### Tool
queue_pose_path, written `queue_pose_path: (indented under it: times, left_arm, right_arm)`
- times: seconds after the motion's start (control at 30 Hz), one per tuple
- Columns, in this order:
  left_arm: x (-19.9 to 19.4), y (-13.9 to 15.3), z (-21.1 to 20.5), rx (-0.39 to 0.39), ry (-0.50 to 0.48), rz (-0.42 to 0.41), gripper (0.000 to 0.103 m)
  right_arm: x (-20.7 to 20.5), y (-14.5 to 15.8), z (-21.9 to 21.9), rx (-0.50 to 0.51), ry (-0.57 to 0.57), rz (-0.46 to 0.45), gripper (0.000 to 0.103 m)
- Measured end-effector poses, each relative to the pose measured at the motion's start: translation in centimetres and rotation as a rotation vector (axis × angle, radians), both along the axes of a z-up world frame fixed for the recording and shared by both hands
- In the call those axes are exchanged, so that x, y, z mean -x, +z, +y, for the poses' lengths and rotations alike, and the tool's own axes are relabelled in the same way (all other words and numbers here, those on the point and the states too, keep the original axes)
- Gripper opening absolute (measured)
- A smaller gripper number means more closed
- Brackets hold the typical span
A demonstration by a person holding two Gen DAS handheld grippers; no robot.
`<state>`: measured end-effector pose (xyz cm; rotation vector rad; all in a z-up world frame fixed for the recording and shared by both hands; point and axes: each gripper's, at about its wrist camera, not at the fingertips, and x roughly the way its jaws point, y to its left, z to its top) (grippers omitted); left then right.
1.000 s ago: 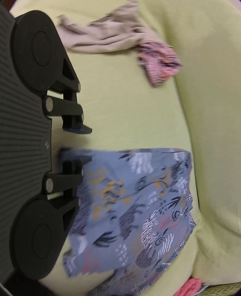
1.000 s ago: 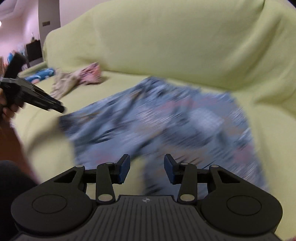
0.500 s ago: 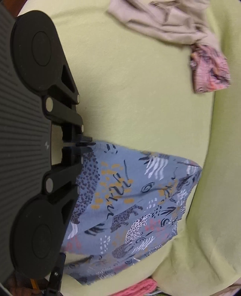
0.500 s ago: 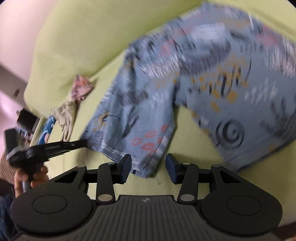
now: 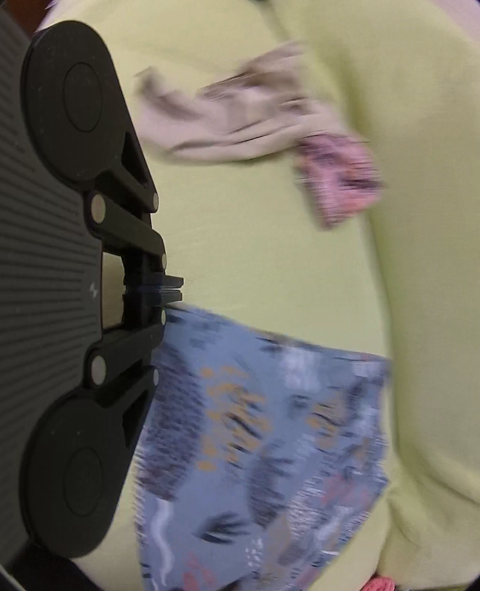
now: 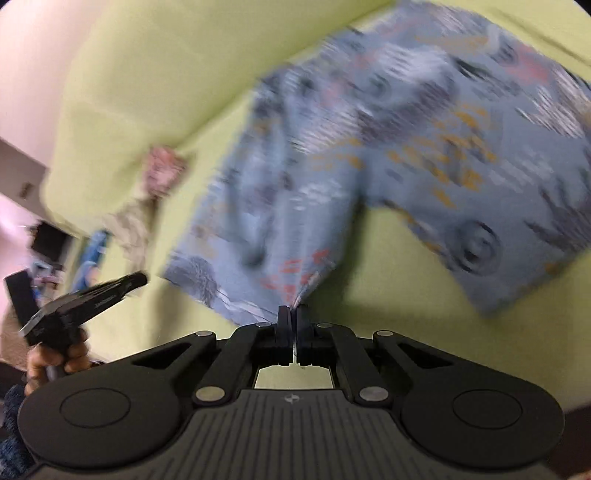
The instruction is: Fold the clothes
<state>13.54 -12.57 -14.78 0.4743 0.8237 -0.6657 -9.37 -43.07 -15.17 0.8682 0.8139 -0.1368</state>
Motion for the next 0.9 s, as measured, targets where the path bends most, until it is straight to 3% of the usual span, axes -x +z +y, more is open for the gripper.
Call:
queue_pose_path:
  times: [0.1, 0.17, 0.2, 0.23, 0.27, 0.33, 0.47, 0.5, 0.53, 0.6, 0.83, 0.9]
  left_arm:
    - [-0.2, -1.0, 1.0, 0.062, 0.031, 0.087, 0.001]
    - [-0.8, 0.3, 1.8, 0.169, 0.034, 0.137, 0.011]
    - [-1.2, 1.0, 1.7, 0.198, 0.036, 0.137, 0.017]
    - [-1.5, 1.6, 1.3, 0.196, 0.034, 0.117, 0.028]
    - [-1.9, 2.0, 0.8, 0.187, 0.031, 0.098, 0.029]
    - [-2.7, 1.9, -0.8, 0.155, 0.012, 0.102, 0.029]
    - [-3.8, -0.9, -2.8, 0.101, 0.022, 0.197, 0.028]
    - [-3.5, -0.9, -2.7, 0.114, 0.022, 0.182, 0.022]
    - [-3.5, -0.7, -2.6, 0.116, 0.027, 0.182, 0.003]
    - [-3.7, 0.0, -2.3, 0.129, 0.042, 0.185, 0.003]
    - [-2.7, 4.5, -0.7, 0.129, -0.006, -0.021, 0.005]
    - [-2.1, 3.9, -1.0, 0.088, -0.015, -0.055, 0.005]
  right_arm:
    - [0.0, -0.6, -0.1, 0.011, 0.021, 0.055, 0.016]
    - [0.3, -0.2, 0.0, 0.034, 0.032, 0.044, 0.028]
    - [0.6, 0.0, -0.1, 0.035, 0.027, 0.029, 0.039]
    - [0.7, 0.0, -0.1, 0.028, 0.016, 0.014, 0.045]
    - [0.6, -0.1, 0.0, 0.017, 0.005, 0.003, 0.046]
    - [0.3, -0.4, 0.1, -0.003, -0.02, -0.002, 0.046]
    - [-0.4, -0.9, 0.6, -0.019, -0.046, 0.007, 0.046]
    - [-0.5, -0.9, 0.9, -0.013, -0.048, 0.005, 0.045]
    - [-0.7, -0.9, 1.2, -0.001, -0.045, 0.01, 0.031]
    - [-1.3, -1.0, 1.8, -0.002, -0.033, 0.028, 0.005]
    - [-1.8, 0.0, 2.7, -0.114, -0.053, -0.036, 0.003]
    - [-2.2, 0.0, 2.9, -0.104, -0.041, -0.03, 0.003]
